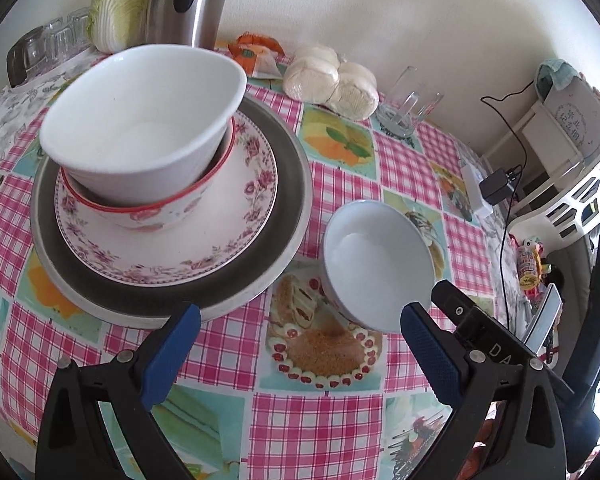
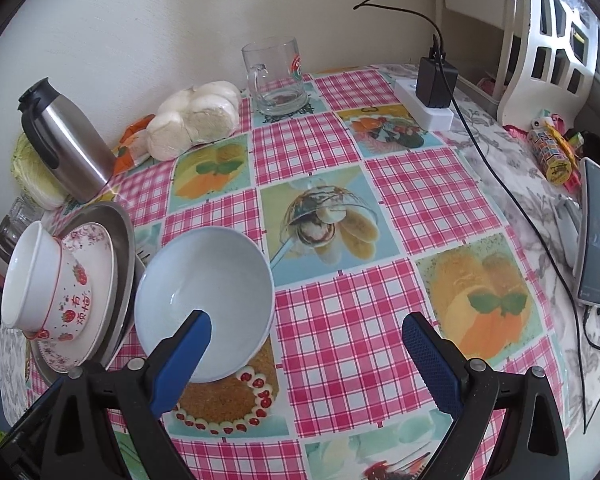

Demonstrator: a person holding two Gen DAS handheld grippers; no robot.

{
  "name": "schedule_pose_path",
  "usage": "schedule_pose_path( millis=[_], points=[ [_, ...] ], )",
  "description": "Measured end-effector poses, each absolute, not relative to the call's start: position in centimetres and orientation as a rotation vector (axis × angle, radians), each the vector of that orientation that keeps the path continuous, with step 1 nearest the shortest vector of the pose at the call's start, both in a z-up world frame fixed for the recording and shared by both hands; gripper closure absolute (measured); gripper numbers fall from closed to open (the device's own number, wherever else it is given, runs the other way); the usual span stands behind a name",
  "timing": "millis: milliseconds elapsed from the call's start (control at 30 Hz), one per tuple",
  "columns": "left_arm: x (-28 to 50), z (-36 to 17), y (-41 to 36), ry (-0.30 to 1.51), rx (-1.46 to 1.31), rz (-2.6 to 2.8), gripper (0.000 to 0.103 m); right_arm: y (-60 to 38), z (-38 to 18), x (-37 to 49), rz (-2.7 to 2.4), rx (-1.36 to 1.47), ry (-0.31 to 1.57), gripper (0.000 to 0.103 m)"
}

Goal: Organize plates and bowls
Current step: 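Move both grippers to the rim of the pale blue-white bowl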

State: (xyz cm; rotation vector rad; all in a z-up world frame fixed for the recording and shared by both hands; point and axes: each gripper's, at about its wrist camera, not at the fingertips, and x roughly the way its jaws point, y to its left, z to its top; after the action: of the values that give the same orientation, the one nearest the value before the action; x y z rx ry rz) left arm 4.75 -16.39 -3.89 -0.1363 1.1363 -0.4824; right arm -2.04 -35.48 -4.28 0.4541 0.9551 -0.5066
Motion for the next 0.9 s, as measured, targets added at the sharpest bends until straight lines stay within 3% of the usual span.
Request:
schedule_pose_path(
  millis=[733, 900],
  points=[
    [5.3, -4.7, -18.1, 1.140, -0.087, -0.409, 0.005, -36.3, -6.1, -1.3, -0.531, 0.447, 0.991, 0.005],
    [5.1, -4.8, -18.4, 1.136, -0.084, -0.404, 0.010, -36.4, -6.4, -1.3, -0.539, 0.448, 0.995, 0.007]
  ],
)
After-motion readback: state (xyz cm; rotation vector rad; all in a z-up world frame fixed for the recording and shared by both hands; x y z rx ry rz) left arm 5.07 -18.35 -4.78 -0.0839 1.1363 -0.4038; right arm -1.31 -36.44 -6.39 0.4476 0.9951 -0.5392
